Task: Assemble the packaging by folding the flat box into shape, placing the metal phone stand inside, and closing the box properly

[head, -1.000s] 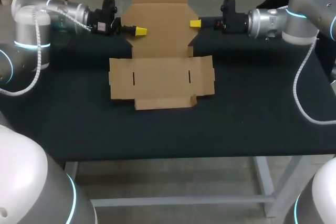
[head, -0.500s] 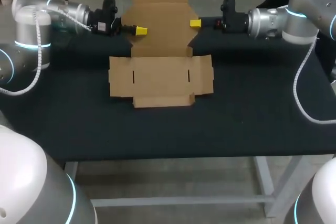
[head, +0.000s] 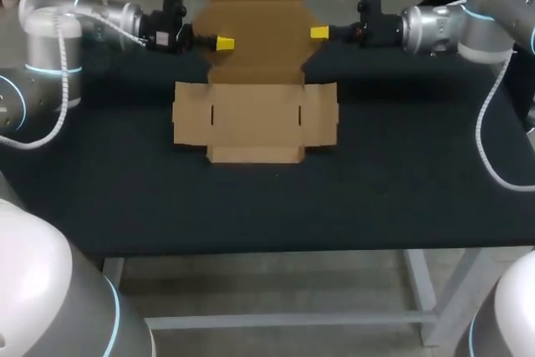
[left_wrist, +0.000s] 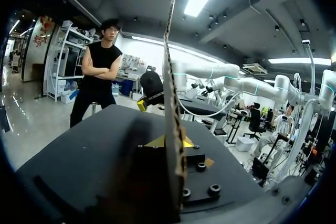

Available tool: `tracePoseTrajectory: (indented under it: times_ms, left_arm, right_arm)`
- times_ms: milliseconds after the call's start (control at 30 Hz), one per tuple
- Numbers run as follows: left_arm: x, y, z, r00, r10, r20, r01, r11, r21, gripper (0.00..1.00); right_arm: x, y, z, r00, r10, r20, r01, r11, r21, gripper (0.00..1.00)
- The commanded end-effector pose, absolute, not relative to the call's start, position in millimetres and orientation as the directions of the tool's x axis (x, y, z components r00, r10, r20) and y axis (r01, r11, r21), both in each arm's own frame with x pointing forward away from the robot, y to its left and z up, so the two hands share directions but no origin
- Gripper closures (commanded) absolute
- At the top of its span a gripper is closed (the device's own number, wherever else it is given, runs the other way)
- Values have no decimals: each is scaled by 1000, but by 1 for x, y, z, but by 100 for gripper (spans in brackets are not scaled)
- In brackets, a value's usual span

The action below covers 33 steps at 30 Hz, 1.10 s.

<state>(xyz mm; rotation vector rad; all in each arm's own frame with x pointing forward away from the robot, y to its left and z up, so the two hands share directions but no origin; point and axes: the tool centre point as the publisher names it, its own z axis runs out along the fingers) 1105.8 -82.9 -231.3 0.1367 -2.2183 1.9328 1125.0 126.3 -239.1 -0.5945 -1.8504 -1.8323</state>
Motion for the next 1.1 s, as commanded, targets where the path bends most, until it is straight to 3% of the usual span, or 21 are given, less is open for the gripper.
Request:
tracePoseTrajectory:
  times_ms: [33,233,333,467,500,567,1100]
  left_arm:
    - [1116,-78,-233,-973,97,210,-197,134,-971,100]
    - [1128,-77,-230,-975,75,207,-197,121,-973,100]
    - [1135,-78,-227,-977,64,203,-195,117,-974,100]
    - [1142,-78,-220,-981,47,191,-185,111,-977,100]
    - [1143,-78,-218,-982,38,183,-178,110,-978,100]
    - [1145,-80,-214,-984,35,177,-172,111,-979,100]
    - [1147,-98,-187,-994,-22,103,-105,132,-986,100]
  right_arm:
    - [1105,110,-224,-804,68,590,593,22,805,0]
    - [1085,96,-217,-816,119,566,573,34,819,29]
    - [1076,89,-215,-824,144,548,558,40,829,50]
    - [1066,80,-213,-836,177,520,535,49,843,64]
    - [1063,77,-213,-838,183,514,530,49,846,73]
    - [1059,73,-212,-843,190,503,520,53,852,100]
    - [1024,63,-216,-872,309,379,424,94,901,100]
